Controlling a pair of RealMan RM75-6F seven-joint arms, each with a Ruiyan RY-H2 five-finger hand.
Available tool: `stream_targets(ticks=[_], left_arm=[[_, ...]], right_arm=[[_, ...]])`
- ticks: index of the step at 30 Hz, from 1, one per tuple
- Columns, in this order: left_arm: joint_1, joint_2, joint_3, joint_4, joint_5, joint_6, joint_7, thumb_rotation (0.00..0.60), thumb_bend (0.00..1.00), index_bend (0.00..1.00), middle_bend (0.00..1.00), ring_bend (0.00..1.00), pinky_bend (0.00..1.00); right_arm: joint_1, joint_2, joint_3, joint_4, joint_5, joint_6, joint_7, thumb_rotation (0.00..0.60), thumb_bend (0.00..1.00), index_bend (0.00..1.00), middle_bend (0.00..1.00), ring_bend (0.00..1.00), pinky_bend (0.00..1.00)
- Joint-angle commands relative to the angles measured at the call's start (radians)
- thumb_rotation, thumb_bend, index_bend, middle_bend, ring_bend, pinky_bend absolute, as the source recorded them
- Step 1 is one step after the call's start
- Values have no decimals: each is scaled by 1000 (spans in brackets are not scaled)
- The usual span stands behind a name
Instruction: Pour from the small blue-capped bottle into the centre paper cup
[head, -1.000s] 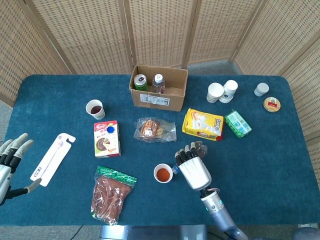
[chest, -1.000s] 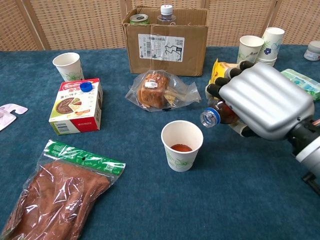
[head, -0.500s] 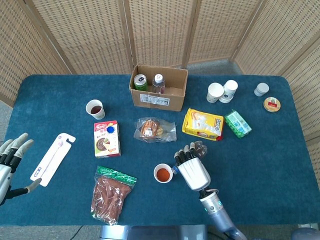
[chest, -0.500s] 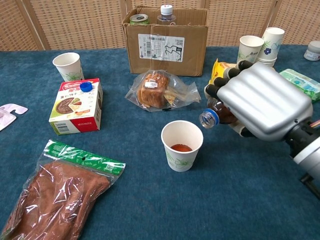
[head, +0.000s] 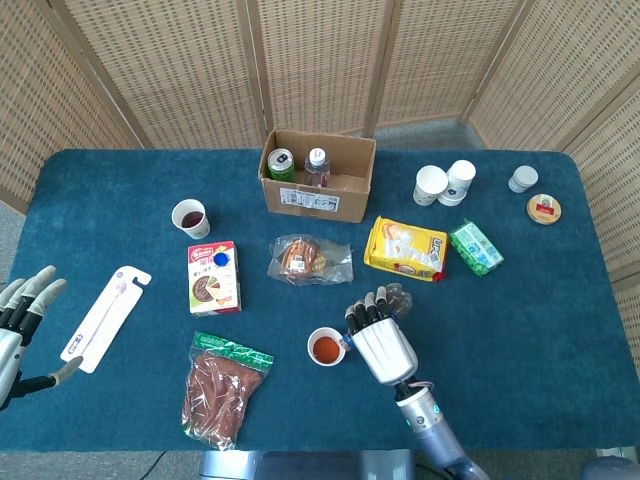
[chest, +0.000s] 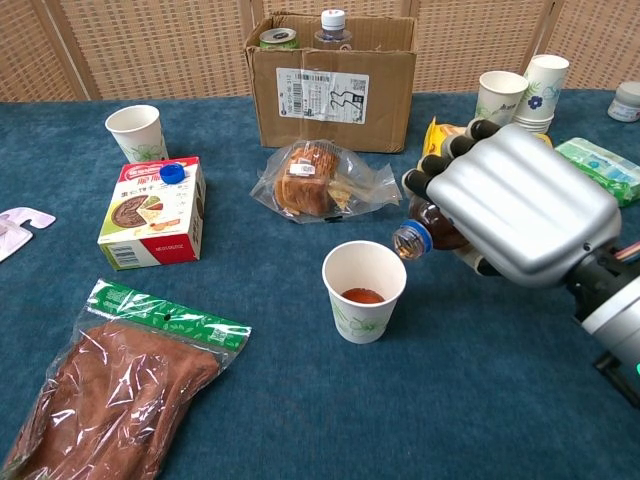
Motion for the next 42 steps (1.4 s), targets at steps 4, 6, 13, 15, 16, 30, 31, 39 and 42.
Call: stream_targets(ticks=[4, 6, 13, 15, 16, 30, 31, 39, 42], left_arm=[[0, 0, 0, -1, 0, -1, 1, 600, 246, 0, 0, 0, 0], [-1, -1, 0, -1, -1, -2, 2, 600, 246, 0, 0, 0, 0], [-1, 0, 1, -2, 0, -4, 1, 600, 247, 0, 0, 0, 0], [-2, 1, 1, -2, 1, -4, 1, 600, 246, 0, 0, 0, 0], [-1, 1, 2, -2, 1, -4, 1, 600, 247, 0, 0, 0, 0], [-2, 2, 1, -2, 0, -4, -3, 600, 247, 0, 0, 0, 0], [-2, 2, 2, -2, 0, -4, -3, 600, 246, 0, 0, 0, 0], [-2, 3, 2, 0, 2, -3, -6, 600, 247, 0, 0, 0, 0], [-2, 3, 2, 0, 2, -3, -7, 600, 246, 0, 0, 0, 0]], right_arm=[[-2, -4, -1, 5, -9, 4, -7, 600, 902, 463, 605, 291, 770], [-3, -6, -2, 6, -11, 4, -7, 600, 904, 463, 605, 292, 770], [-6, -6, 1, 6, -10, 2, -17, 600, 904, 463, 605, 292, 770], [-6, -5, 2, 6, -12, 3, -20, 600, 904, 463, 605, 292, 770], [-6, -5, 2, 6, -12, 3, -23, 600, 904, 463, 605, 292, 770], [-11, -17, 1, 13, -22, 4, -55, 600, 904, 464, 605, 292, 770], [-12, -18, 2, 13, -21, 3, -57, 600, 903, 464, 605, 292, 770], [-14, -18, 7, 9, -19, 1, -73, 600, 905, 462, 605, 292, 770], [-15, -17, 7, 9, -15, -3, -70, 600, 904, 461, 605, 291, 770]])
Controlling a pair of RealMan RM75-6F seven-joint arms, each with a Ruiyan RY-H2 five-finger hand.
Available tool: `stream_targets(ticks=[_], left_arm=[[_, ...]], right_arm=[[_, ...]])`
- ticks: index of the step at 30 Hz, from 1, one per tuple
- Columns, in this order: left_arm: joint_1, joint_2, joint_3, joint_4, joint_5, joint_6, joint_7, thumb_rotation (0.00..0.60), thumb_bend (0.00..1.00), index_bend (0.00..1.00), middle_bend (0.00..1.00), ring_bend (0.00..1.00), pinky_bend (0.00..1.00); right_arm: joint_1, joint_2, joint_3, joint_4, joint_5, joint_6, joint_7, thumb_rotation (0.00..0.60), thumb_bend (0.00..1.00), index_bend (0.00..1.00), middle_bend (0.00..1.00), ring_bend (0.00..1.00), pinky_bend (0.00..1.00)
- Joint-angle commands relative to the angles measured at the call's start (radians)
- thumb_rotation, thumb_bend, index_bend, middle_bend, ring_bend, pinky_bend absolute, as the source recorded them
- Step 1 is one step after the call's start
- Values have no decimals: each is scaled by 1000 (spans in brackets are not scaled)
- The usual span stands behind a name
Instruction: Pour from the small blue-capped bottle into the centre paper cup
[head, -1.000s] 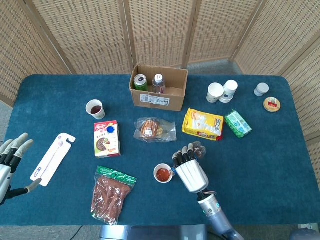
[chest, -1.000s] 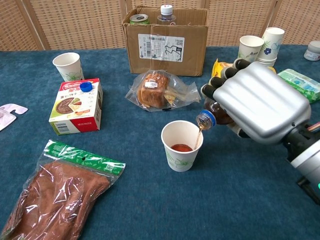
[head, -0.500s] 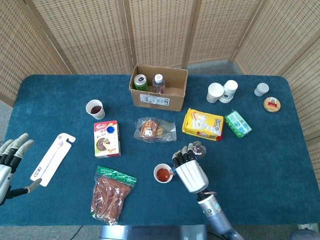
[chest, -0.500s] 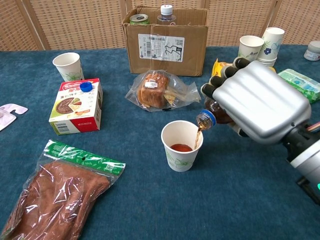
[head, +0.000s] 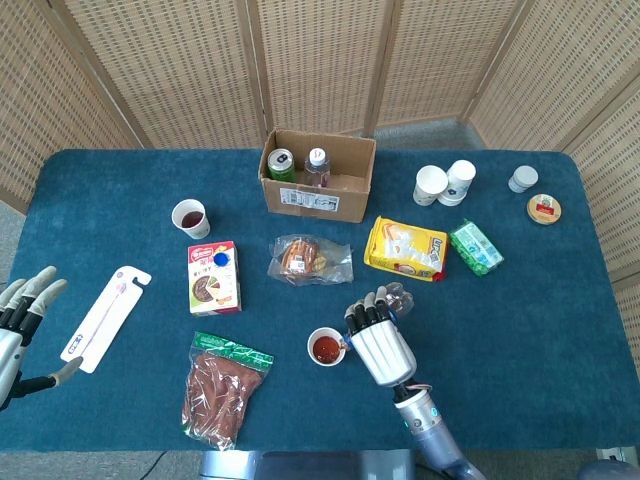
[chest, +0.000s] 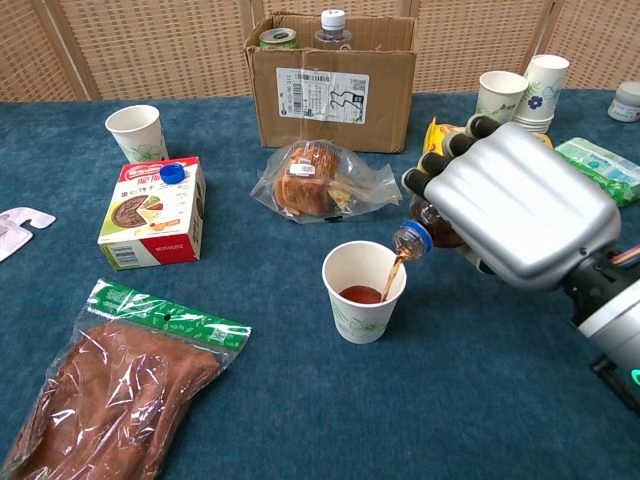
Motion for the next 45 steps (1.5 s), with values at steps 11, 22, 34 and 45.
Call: stream_targets(ticks=[11, 22, 34, 45], left_arm=[[-2, 1, 0, -1, -3, -6, -1, 600, 247, 0, 0, 0, 0], [-3, 3, 1, -1, -3, -7, -3, 600, 247, 0, 0, 0, 0], [-4, 3, 2, -2, -3, -10, -1, 600, 247, 0, 0, 0, 0], [-5, 2, 4, -4, -2, -14, 1, 600, 246, 0, 0, 0, 0]], right_arm=[[13, 16, 1, -19, 7, -21, 126, 600, 903, 465, 613, 301, 770], [24, 36, -4, -39, 4, -35, 232, 600, 901, 467, 613, 303, 770], [37, 80, 13, -43, 21, -42, 383, 600, 902, 468, 614, 304, 770], [29, 141, 41, -70, 76, -36, 523, 600, 900, 469, 614, 303, 770]])
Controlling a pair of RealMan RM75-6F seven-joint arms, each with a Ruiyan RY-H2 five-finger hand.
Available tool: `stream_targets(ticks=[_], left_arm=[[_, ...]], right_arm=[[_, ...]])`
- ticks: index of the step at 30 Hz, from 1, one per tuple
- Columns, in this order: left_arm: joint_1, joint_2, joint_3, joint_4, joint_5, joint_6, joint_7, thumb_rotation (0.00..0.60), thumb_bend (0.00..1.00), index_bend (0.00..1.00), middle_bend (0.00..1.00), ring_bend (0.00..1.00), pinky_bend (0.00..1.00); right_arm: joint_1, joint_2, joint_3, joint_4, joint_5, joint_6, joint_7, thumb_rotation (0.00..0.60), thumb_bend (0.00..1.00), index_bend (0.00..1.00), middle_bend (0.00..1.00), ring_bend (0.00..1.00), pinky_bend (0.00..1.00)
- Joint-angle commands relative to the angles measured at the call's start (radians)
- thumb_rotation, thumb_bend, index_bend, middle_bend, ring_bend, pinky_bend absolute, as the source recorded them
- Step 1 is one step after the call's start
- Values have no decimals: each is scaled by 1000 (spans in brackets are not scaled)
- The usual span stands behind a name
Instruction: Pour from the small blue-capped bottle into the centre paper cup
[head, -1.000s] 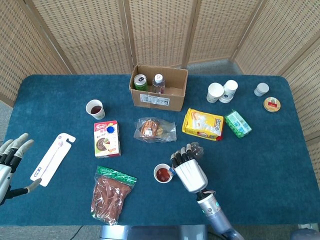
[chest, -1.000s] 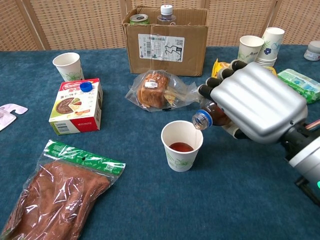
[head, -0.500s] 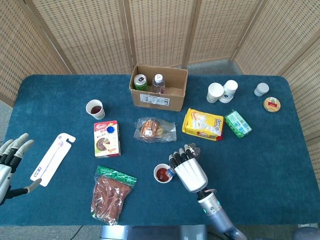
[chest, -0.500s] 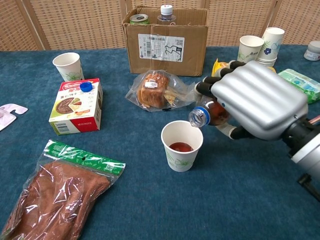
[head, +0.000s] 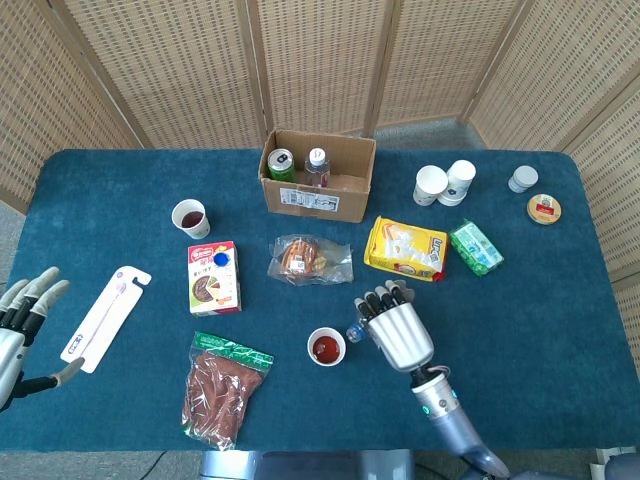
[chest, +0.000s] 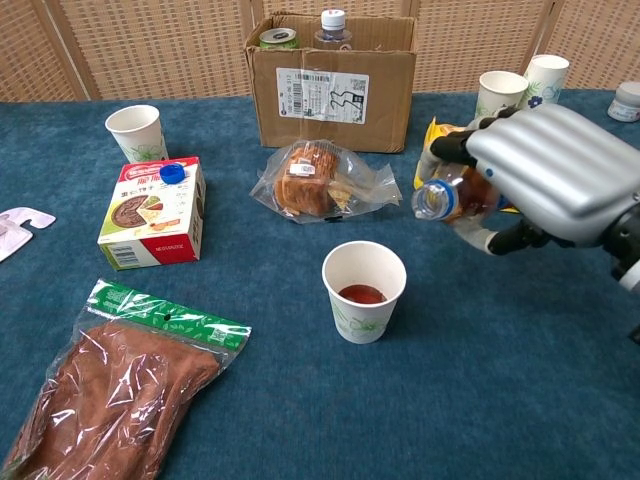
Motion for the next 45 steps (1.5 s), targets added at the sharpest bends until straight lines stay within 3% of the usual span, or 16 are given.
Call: stream_targets(ticks=[1, 10, 22, 32, 45], left_arm=[[0, 0, 0, -1, 0, -1, 1, 600, 246, 0, 0, 0, 0], [-2, -1, 1, -1, -1, -5, 4, 600, 247, 0, 0, 0, 0], [-3, -1, 2, -4, -1, -8, 6, 600, 246, 0, 0, 0, 0], [-5, -1, 5, -8, -1, -16, 10, 600, 246, 0, 0, 0, 0], [-9, -7, 9, -19, -2, -30, 31, 600, 247, 0, 0, 0, 0]], right_arm=[[-4, 17, 9, -7, 18, 4, 34, 600, 901, 469, 614, 303, 770], [-12, 51, 24, 6, 48, 18, 128, 600, 900, 470, 614, 304, 770], [-40, 137, 81, -43, 187, 0, 329, 600, 901, 471, 614, 304, 770], [-66, 209, 125, -50, 278, -33, 604, 600, 931, 472, 614, 303, 770], [-88, 268, 124, 46, 278, -98, 1025, 600, 955, 476, 614, 303, 770]])
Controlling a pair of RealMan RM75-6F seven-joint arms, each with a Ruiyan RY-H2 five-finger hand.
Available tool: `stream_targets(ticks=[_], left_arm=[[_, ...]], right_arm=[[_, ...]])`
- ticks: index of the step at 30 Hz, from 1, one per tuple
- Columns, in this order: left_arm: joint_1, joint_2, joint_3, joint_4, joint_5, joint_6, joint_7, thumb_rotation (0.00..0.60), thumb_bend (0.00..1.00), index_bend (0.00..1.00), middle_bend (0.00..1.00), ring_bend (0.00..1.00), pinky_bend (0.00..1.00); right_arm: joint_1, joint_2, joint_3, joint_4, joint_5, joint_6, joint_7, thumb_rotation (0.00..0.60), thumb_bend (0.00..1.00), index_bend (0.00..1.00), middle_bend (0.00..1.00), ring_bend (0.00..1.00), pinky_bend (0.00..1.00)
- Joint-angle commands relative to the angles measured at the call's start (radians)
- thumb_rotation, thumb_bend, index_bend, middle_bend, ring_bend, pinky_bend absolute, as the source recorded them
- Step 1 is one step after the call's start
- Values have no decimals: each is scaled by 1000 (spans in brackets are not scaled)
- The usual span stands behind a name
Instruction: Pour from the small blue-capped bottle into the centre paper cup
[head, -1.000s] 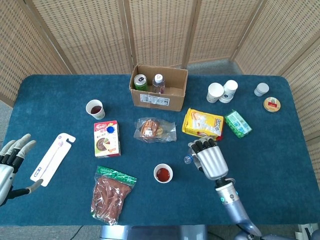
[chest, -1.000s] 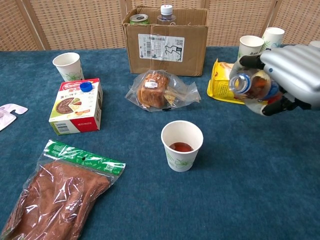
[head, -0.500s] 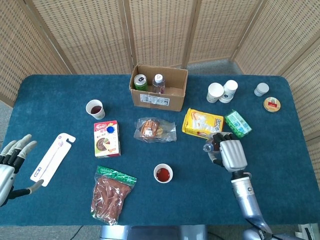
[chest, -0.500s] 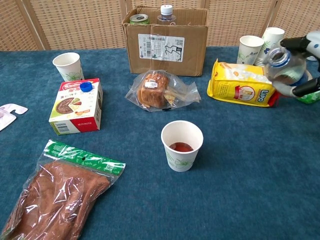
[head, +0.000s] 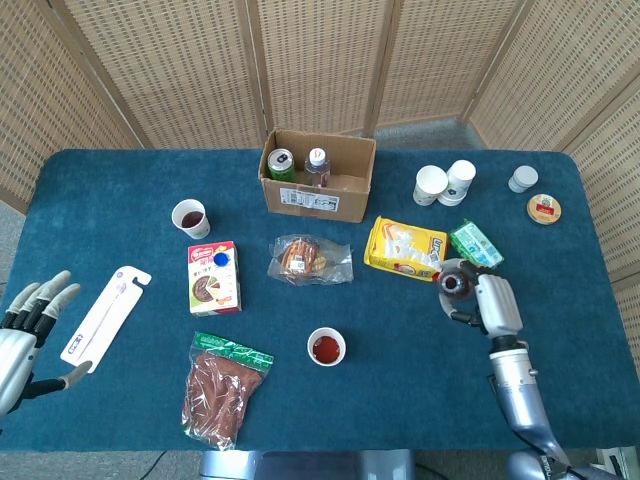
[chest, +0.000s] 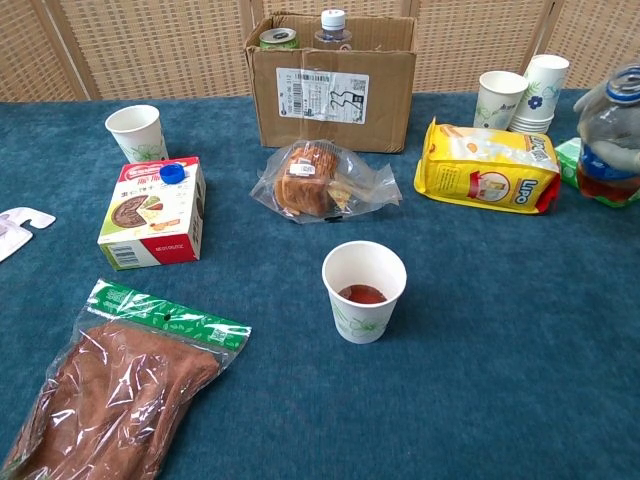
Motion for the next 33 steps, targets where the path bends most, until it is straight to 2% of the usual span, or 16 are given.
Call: stream_targets(ticks=[1, 14, 23, 33], left_arm=[[0, -2, -1, -3, -3, -1, 5, 600, 247, 0, 0, 0, 0], [2, -10, 3, -13, -6, -6, 34, 600, 247, 0, 0, 0, 0], [4, -13, 2, -15, -13, -5, 44, 600, 247, 0, 0, 0, 0], [4, -19, 3, -22, -13, -12, 61, 600, 247, 0, 0, 0, 0]], right_arm=[[-10, 31, 0, 57, -1, -37, 162, 600, 956, 477, 613, 303, 770], [-21, 66, -10, 219, -13, -119, 562, 600, 968, 488, 614, 293, 769], [-24, 31, -31, 384, -38, -132, 734, 600, 976, 495, 615, 293, 769], [-25, -26, -53, 551, -45, -151, 845, 600, 977, 502, 615, 293, 769]])
